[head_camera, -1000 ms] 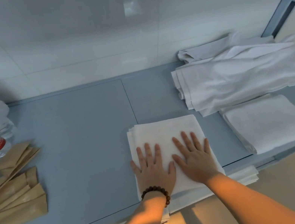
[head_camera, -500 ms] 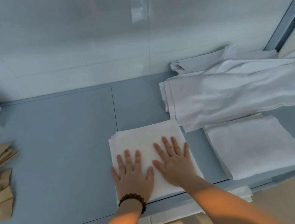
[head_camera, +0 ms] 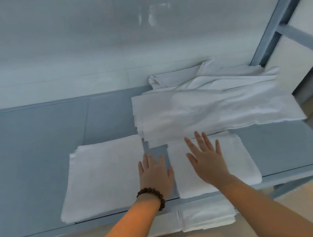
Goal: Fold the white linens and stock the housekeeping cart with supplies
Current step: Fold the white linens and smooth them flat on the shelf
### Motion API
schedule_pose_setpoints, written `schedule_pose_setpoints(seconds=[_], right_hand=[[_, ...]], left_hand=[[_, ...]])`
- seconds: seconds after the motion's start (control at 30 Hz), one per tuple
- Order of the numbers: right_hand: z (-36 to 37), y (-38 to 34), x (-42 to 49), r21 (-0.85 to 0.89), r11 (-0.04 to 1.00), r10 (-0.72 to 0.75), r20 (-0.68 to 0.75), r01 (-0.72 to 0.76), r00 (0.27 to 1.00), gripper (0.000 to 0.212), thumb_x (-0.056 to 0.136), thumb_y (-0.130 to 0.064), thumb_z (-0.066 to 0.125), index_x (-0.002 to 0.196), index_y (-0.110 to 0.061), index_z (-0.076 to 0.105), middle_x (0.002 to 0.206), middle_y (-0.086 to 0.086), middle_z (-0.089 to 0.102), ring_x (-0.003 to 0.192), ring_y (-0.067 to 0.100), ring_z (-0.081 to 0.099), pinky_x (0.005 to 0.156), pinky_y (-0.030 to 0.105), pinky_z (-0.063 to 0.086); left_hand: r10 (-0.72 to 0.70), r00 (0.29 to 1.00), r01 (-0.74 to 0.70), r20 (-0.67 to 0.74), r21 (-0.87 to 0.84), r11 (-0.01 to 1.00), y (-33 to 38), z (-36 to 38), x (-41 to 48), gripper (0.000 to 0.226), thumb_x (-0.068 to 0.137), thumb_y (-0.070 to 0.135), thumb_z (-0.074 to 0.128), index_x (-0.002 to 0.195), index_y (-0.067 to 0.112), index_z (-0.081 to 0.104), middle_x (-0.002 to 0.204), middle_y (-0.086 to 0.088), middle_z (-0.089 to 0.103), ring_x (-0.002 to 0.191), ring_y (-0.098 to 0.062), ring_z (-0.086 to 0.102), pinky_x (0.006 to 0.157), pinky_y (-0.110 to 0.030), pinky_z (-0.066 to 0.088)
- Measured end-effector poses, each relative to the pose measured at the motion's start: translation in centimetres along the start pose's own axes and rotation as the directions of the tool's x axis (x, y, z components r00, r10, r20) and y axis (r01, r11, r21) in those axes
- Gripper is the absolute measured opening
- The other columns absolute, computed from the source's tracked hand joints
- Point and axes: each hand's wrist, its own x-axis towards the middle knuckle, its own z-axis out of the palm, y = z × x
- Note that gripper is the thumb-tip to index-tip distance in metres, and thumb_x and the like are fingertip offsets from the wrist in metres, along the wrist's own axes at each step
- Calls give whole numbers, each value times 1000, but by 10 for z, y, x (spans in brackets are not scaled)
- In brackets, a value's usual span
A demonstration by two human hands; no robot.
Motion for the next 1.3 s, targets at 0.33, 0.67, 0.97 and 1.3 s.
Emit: schedule_pose_setpoints(seconds=[0.33, 0.67, 0.97, 1.3], right_hand=[[17, 128, -23, 46, 957, 273, 205, -288, 940, 53, 101, -49, 19, 150, -42, 0, 160, -8, -12, 147, 32, 0, 117, 51, 9], [25, 133, -21, 264, 931, 233, 107, -254, 966, 52, 100, -37, 39, 149, -34, 24, 161, -5, 5, 125, 36, 41, 101, 39, 38], [20, 126, -18, 390, 878, 302, 2, -278, 953, 37, 96, -11, 49, 131, -20, 56, 154, -3, 29, 125, 29, 39, 97, 37, 40], [-13, 59, -4, 456, 881, 258, -240, -126, 936, 35, 95, -9, 52, 129, -15, 60, 151, -4, 37, 125, 28, 43, 97, 36, 44]], left_hand=[[-45, 982, 64, 181, -103, 993, 60, 44, 29, 61, 102, 35, 27, 153, 21, -3, 160, -12, -8, 147, -33, 1, 119, -42, 11], [-141, 984, 166, 105, -299, 939, 75, 56, 40, 61, 98, 24, 43, 152, 24, 16, 161, -7, 1, 143, -31, 19, 115, -36, 19], [-110, 994, 95, -10, -424, 901, 74, 50, 38, 53, 97, 15, 50, 147, 16, 33, 159, -8, 9, 144, -24, 19, 115, -29, 18], [-66, 962, -42, -265, -382, 923, 31, -13, 22, 47, 98, 9, 45, 144, 14, 39, 159, -8, 14, 142, -28, 18, 108, -22, 9]])
